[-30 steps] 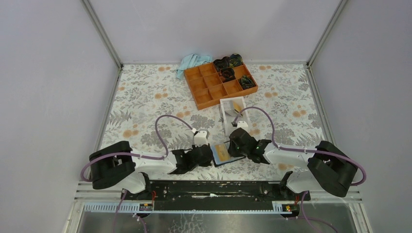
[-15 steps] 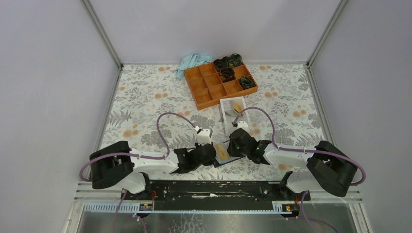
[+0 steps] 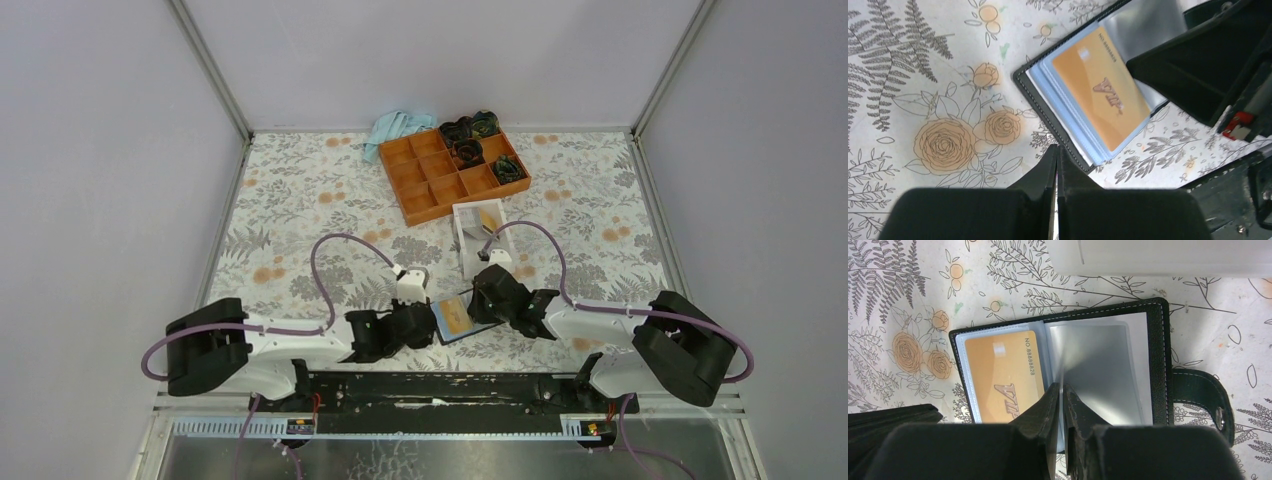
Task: Put the credit cards into the card holder
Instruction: Close the card holder at the center of the board.
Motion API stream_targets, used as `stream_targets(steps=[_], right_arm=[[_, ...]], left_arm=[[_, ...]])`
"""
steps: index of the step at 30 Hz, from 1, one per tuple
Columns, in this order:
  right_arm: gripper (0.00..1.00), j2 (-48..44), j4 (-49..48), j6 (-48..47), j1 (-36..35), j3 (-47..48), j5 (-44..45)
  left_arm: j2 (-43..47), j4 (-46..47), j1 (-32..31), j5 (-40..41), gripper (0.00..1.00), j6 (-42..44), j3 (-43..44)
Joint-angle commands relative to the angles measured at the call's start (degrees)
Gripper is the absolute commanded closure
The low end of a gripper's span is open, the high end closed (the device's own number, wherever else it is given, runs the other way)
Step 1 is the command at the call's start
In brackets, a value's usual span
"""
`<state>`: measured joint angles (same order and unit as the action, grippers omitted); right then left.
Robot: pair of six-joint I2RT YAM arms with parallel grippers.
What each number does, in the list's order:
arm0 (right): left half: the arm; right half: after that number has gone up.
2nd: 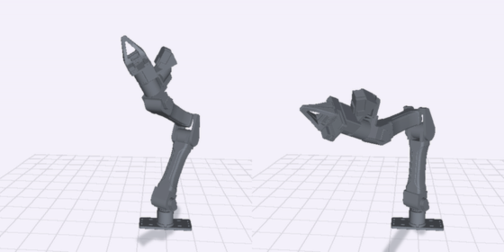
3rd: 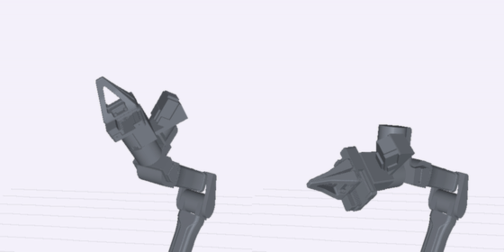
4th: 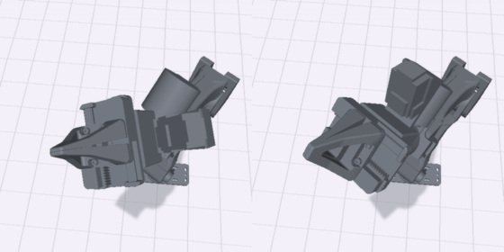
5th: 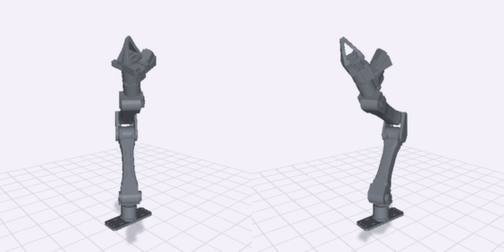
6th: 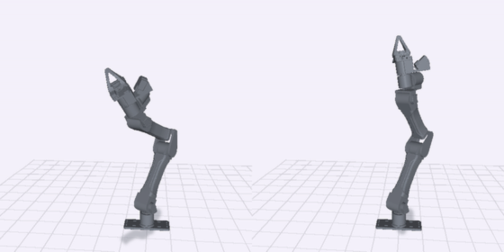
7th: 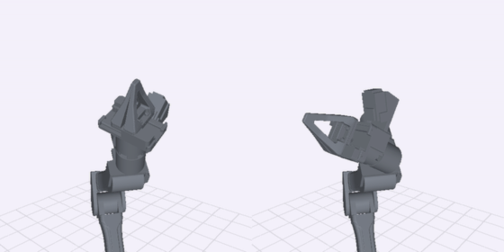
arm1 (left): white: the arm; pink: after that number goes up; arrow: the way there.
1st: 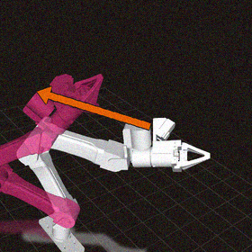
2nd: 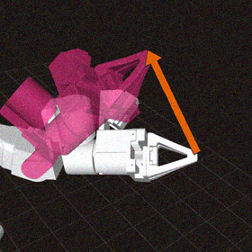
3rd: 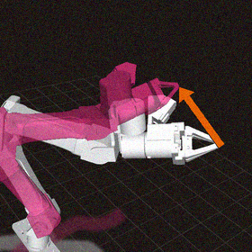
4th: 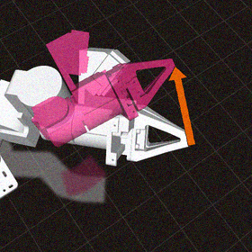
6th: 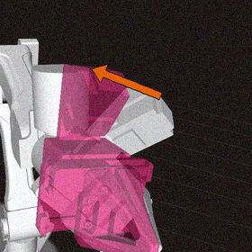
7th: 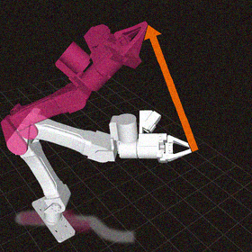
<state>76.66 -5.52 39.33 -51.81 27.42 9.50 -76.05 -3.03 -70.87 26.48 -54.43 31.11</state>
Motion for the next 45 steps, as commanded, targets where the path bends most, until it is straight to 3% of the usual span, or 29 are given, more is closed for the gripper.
stream_targets(steps=[1, 13, 20, 30, 33, 39, 45], right_arm=[[0.86, 0.0, 5.8, -0.2, -0.5, -1.2, -0.2], [0.86, -0.3, 6.7, -0.6, -0.5, -0.6, -0.4], [0.86, -0.1, 6.2, -0.4, -0.6, -1.2, -0.5], [0.86, 0.9, 4.6, 0.4, -0.5, -2.3, -1.4], [0.86, 0.9, 4.6, 0.4, -0.5, -2.4, -1.6], [0.86, -0.5, 5.8, -0.3, -0.5, -1.4, -0.9], [0.78, -5.9, 11.2, -2.2, -0.5, 1.5, 2.1]], left_arm=[[-1.7, -3.0, -1.6, 1.9, 0.99, 0.2, 0.4], [-10.3, -6.9, -4.6, 1.8, 1.0, 0.5, 6.0], [-14.8, -6.2, -7.3, 6.1, 1.0, -2.2, 6.7], [-10.2, -4.1, -10.9, 17.2, 0.95, -7.3, 4.0], [-11.6, 0.1, -10.9, 17.3, 0.92, -4.9, 4.7], [-13.4, -5.2, -11.3, 18.0, 0.92, -6.1, 8.3], [-13.6, -4.8, -11.3, 16.7, 0.94, -7.6, 6.4]])
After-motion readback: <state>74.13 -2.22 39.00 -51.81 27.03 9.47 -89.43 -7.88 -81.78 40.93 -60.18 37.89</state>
